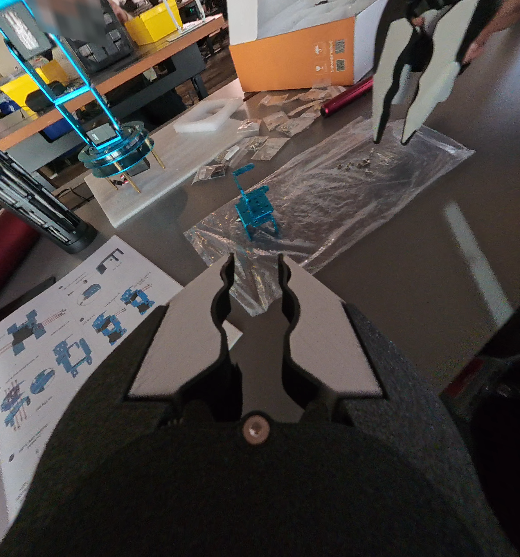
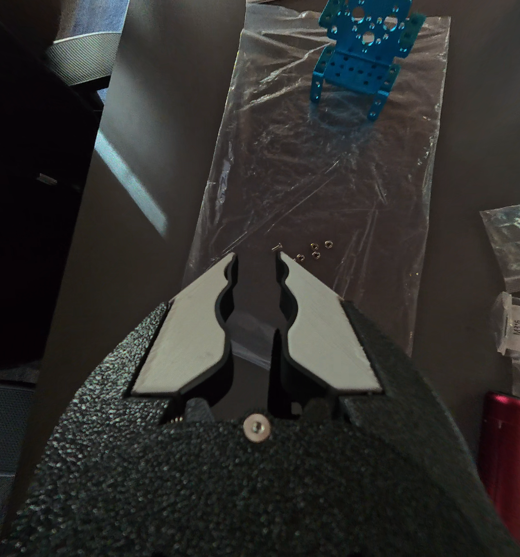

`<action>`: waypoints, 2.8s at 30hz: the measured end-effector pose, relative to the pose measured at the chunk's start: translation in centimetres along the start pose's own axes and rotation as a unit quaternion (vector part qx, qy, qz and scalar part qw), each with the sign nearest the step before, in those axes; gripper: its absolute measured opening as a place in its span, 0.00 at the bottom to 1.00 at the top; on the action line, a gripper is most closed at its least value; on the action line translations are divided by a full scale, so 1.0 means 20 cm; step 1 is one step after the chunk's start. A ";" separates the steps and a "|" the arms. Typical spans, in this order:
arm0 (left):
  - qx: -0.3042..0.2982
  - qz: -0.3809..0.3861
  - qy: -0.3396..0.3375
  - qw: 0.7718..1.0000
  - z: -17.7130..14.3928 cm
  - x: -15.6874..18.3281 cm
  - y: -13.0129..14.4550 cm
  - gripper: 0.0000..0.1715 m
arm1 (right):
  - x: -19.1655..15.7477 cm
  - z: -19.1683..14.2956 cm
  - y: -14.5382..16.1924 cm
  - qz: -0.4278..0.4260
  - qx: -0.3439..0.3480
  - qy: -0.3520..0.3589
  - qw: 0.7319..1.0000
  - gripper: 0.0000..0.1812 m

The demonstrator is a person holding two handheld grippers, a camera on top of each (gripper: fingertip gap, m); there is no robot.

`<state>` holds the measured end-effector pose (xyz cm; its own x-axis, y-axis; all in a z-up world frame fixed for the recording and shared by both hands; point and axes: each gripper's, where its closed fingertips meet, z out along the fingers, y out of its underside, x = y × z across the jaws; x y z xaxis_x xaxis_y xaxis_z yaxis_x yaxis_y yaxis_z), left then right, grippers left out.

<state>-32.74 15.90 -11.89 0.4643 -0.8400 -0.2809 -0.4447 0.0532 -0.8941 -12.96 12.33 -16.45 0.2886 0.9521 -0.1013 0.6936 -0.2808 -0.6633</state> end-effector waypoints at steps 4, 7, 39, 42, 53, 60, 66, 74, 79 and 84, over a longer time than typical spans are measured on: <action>-0.003 -0.026 0.001 1.000 0.09 -0.04 0.00 0.17 | 0.01 0.02 -0.01 -0.023 -0.007 0.027 0.999 0.11; -0.007 -0.045 0.004 0.999 0.12 -0.06 0.01 0.17 | 0.02 0.03 -0.01 -0.036 -0.010 0.045 0.998 0.09; -0.028 -0.118 0.030 0.992 0.35 -0.33 0.02 0.17 | 0.07 -0.01 -0.02 0.006 0.031 0.027 0.999 0.09; -0.004 -0.102 0.015 0.995 0.34 -0.31 0.00 0.17 | 0.08 0.01 -0.01 0.005 0.023 0.035 0.999 0.09; 0.079 -0.116 0.003 0.990 0.35 -0.35 -0.13 0.17 | 0.05 0.05 0.02 0.000 -0.020 0.036 0.999 0.07; 0.093 -0.100 -0.008 0.991 0.31 -0.35 -0.14 0.17 | 0.08 0.14 0.02 0.005 -0.032 0.040 0.999 0.07; 0.094 -0.094 0.000 0.991 0.30 -0.32 -0.14 0.17 | 0.07 0.15 0.03 0.010 -0.034 0.030 0.999 0.07; 0.095 -0.088 0.001 0.992 0.30 -0.30 -0.14 0.17 | 0.03 0.10 0.03 -0.008 -0.030 0.023 0.999 0.07; 0.092 -0.085 0.004 0.992 0.31 -0.29 -0.14 0.17 | 0.05 0.10 0.05 -0.018 -0.028 0.030 0.999 0.06; 0.091 -0.081 0.005 0.992 0.31 -0.28 -0.14 0.17 | 0.04 0.12 0.07 -0.019 -0.035 0.022 0.999 0.02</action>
<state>-29.43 23.81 -10.03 0.5107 -0.8506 -0.1252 -0.2180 0.0128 -0.9759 -13.30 13.01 -19.25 0.2897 0.9561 -0.0429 0.7491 -0.2545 -0.6116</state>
